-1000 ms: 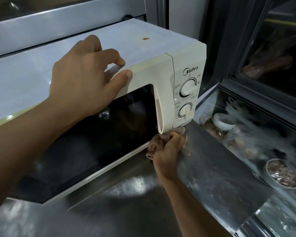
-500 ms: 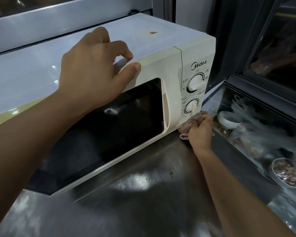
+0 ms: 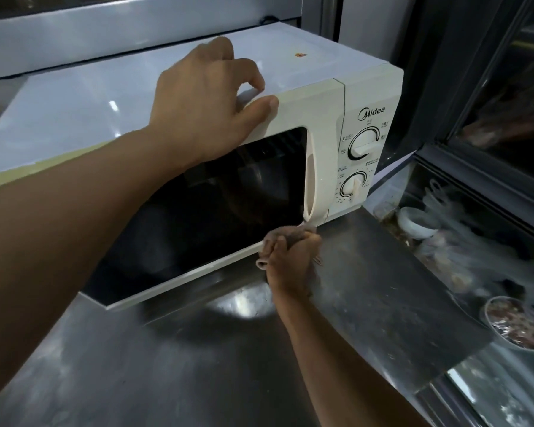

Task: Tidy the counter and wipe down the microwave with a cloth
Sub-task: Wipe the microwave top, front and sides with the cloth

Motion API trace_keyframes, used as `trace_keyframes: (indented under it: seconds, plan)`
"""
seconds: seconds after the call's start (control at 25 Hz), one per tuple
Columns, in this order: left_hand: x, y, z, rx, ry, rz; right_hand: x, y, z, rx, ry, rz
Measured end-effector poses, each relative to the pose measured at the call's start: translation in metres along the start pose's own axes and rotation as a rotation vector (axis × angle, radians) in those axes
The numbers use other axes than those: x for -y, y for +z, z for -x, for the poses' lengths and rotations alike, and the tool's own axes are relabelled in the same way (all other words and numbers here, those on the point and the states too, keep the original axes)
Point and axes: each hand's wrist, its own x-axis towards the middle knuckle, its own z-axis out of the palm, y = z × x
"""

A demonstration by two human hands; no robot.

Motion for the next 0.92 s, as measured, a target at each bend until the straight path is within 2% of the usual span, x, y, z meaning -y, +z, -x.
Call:
trace_keyframes:
  seconds: [0.08, 0.16, 0.32, 0.48, 0.68, 0.84, 0.92]
  plan:
    - [0.001, -0.01, 0.001, 0.01, -0.004, 0.06, 0.005, 0.001, 0.001, 0.013, -0.026, 0.066]
    - [0.005, -0.027, 0.006, -0.001, 0.025, 0.074, 0.013, 0.0, -0.007, -0.05, -0.01, 0.081]
    - [0.03, -0.063, 0.055, 0.025, 0.063, -0.02, 0.024, -0.005, -0.014, -0.103, -0.032, 0.044]
    - [0.082, -0.097, 0.115, 0.049, 0.021, -0.167, 0.026, -0.003, -0.014, -0.109, 0.098, 0.017]
    - [0.121, -0.1, 0.141, 0.075, -0.015, -0.058, 0.008, 0.025, 0.012, -0.124, 0.105, -0.026]
    - [0.13, -0.095, 0.14, 0.038, 0.043, 0.008, -0.028, 0.061, 0.073, -0.058, -0.002, 0.111]
    - [0.132, -0.092, 0.141, 0.015, 0.053, 0.045, -0.029, 0.062, 0.072, -0.05, 0.024, 0.027]
